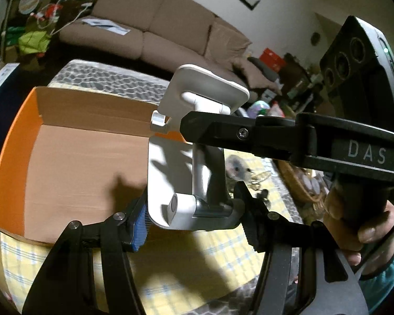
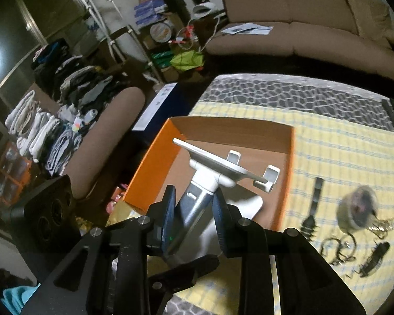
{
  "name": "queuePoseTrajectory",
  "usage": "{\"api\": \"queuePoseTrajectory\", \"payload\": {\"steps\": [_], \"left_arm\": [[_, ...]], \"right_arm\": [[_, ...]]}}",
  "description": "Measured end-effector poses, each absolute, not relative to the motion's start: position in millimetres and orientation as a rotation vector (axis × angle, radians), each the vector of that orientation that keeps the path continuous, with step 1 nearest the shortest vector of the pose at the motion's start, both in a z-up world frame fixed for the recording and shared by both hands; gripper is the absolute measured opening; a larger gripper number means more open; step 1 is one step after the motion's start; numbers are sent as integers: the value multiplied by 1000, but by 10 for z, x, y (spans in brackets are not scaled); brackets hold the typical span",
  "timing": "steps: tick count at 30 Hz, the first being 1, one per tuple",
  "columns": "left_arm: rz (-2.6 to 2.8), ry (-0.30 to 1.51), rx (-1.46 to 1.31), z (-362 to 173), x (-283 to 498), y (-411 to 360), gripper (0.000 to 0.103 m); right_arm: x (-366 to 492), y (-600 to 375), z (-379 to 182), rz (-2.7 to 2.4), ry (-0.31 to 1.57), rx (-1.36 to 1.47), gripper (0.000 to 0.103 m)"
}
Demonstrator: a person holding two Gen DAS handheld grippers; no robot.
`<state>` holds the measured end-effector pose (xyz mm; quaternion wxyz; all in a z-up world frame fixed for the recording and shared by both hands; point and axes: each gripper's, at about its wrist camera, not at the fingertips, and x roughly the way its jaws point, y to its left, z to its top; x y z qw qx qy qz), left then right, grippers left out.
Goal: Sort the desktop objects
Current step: 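Lower the phone stand into the orange box with the right gripper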
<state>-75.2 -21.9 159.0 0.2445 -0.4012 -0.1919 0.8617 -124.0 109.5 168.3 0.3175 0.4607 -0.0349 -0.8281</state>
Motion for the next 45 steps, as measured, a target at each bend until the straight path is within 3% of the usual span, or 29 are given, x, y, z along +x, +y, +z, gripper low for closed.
{"api": "queuePoseTrajectory", "payload": {"steps": [21, 37, 45], "left_arm": [[2448, -551, -1361, 861, -1386, -1130, 56], [2488, -563, -1488, 655, -1620, -1159, 56], [2457, -517, -1520, 646, -1480, -1055, 56]], "right_arm": [[-1964, 41, 867, -1997, -115, 1284, 28], [-2210, -205, 576, -1946, -82, 1310, 28], [-2249, -251, 524, -1958, -64, 1277, 21]]}}
